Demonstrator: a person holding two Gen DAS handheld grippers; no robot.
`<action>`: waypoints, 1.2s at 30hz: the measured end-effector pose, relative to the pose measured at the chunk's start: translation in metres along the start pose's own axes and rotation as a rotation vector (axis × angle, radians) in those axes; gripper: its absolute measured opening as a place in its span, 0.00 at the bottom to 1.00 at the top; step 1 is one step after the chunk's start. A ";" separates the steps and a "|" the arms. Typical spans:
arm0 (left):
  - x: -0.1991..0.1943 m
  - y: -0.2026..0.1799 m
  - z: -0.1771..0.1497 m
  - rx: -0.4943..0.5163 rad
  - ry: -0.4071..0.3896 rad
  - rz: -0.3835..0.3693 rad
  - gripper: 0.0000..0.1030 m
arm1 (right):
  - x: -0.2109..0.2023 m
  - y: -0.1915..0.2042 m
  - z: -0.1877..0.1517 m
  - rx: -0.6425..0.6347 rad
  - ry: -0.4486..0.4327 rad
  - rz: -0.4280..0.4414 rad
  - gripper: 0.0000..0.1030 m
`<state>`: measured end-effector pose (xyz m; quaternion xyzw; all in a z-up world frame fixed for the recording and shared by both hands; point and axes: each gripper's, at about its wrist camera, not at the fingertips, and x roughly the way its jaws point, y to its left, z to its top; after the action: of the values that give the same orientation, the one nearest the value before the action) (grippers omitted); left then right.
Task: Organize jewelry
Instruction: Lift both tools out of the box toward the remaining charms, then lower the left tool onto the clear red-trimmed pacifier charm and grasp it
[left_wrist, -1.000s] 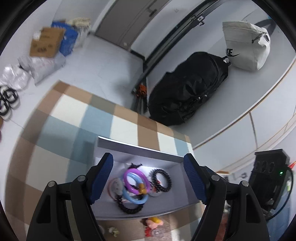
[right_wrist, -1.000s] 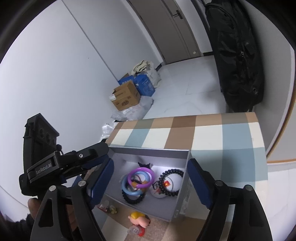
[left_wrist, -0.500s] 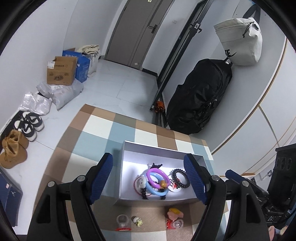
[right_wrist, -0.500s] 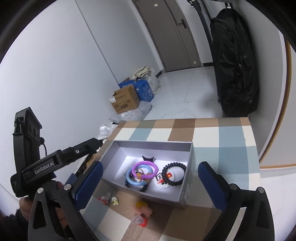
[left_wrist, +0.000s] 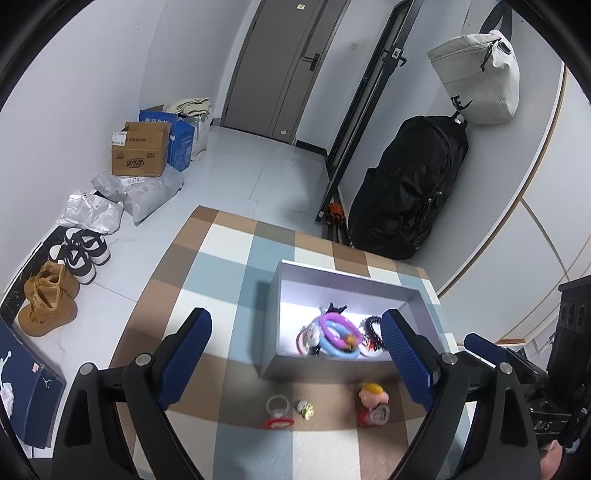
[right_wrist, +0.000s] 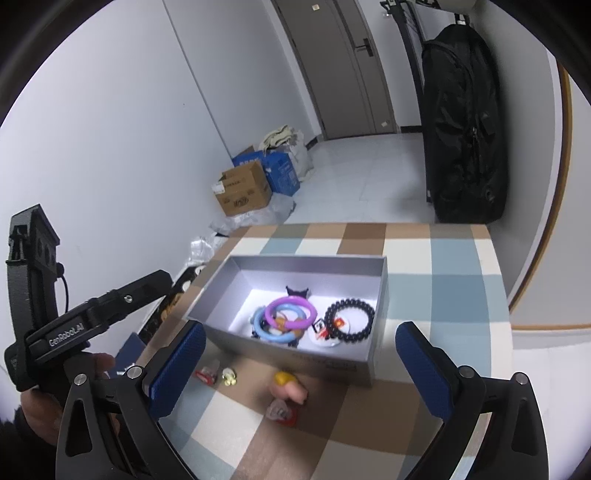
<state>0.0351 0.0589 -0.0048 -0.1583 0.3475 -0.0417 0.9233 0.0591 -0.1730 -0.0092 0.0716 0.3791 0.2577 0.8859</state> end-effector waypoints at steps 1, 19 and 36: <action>-0.001 0.002 -0.002 -0.002 0.004 0.005 0.87 | 0.001 0.001 -0.001 -0.001 0.009 -0.005 1.00; 0.032 0.027 -0.040 -0.022 0.276 0.084 0.87 | -0.001 0.015 -0.014 -0.019 0.056 0.010 1.00; 0.042 0.019 -0.045 0.020 0.319 0.055 0.61 | -0.003 0.025 -0.014 -0.066 0.056 0.013 1.00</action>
<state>0.0367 0.0567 -0.0695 -0.1310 0.4935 -0.0446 0.8586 0.0374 -0.1543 -0.0095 0.0377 0.3945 0.2779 0.8751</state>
